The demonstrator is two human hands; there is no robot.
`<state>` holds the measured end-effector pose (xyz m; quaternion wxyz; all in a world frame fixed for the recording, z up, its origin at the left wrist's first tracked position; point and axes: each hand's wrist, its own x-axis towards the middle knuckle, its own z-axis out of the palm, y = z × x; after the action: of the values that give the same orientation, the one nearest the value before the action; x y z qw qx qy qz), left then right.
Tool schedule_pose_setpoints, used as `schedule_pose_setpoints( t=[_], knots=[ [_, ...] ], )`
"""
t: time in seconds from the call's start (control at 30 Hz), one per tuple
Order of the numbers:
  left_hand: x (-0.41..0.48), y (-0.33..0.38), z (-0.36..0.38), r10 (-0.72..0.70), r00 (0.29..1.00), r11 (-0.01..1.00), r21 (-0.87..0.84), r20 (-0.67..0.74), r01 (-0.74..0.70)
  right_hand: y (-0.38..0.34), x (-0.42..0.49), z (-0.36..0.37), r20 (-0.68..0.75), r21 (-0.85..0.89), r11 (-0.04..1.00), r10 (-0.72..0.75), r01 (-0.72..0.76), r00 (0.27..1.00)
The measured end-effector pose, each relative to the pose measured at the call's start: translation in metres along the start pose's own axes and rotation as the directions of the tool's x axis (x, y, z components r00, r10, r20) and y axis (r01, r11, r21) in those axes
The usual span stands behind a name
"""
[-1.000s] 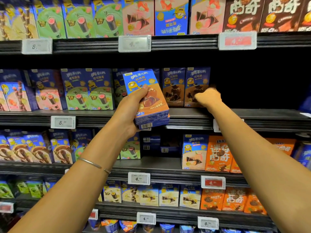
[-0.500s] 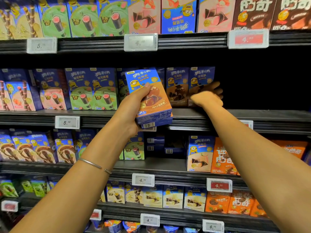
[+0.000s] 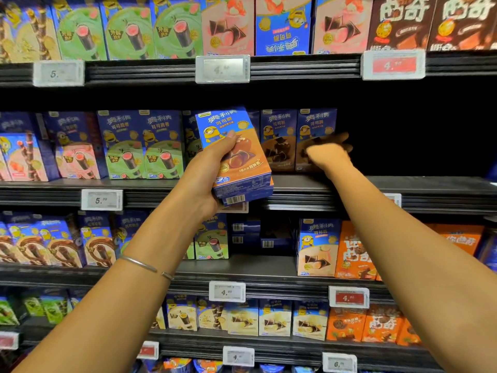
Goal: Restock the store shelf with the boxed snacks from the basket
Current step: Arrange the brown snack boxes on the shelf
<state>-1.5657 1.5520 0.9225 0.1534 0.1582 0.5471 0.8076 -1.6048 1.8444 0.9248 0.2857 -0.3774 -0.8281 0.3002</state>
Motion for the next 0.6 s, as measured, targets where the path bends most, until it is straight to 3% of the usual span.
schedule_pose_setpoints(
  t=[0.13, 0.2, 0.27, 0.33, 0.4, 0.5, 0.6],
  knots=[
    [-0.002, 0.001, 0.002, 0.005, 1.0, 1.0, -0.002, 0.016, -0.005, 0.007, -0.006, -0.005, 0.017, 0.017, 0.999, -0.031, 0.03, 0.999],
    [-0.003, 0.001, 0.003, 0.026, 0.999, 1.0, -0.003, 0.025, -0.026, 0.009, -0.019, -0.005, -0.085, 0.073, 0.996, -0.036, 0.043, 0.996],
    [-0.004, 0.001, 0.005, 0.073, 0.997, 0.997, 0.01, 0.033, -0.074, 0.006, -0.043, -0.005, -0.25, 0.202, 0.965, -0.116, 0.169, 0.961],
    [-0.005, 0.0, 0.007, 0.131, 0.991, 0.99, 0.042, 0.032, -0.132, -0.002, -0.076, -0.009, -0.283, 0.417, 0.838, -0.248, 0.351, 0.927],
    [-0.008, -0.001, 0.012, 0.176, 0.984, 0.981, 0.075, 0.021, -0.177, -0.014, -0.111, -0.019, -0.095, 0.612, 0.697, -0.405, 0.374, 0.909],
    [-0.01, -0.001, 0.017, 0.221, 0.975, 0.97, 0.105, 0.017, -0.221, -0.028, -0.151, -0.033, 0.207, 0.708, 0.652, -0.559, 0.272, 0.803],
    [-0.015, -0.002, 0.018, 0.241, 0.97, 0.97, 0.031, 0.043, -0.242, -0.034, -0.167, -0.038, 0.206, 0.682, 0.658, -0.591, 0.319, 0.78]
  ],
)
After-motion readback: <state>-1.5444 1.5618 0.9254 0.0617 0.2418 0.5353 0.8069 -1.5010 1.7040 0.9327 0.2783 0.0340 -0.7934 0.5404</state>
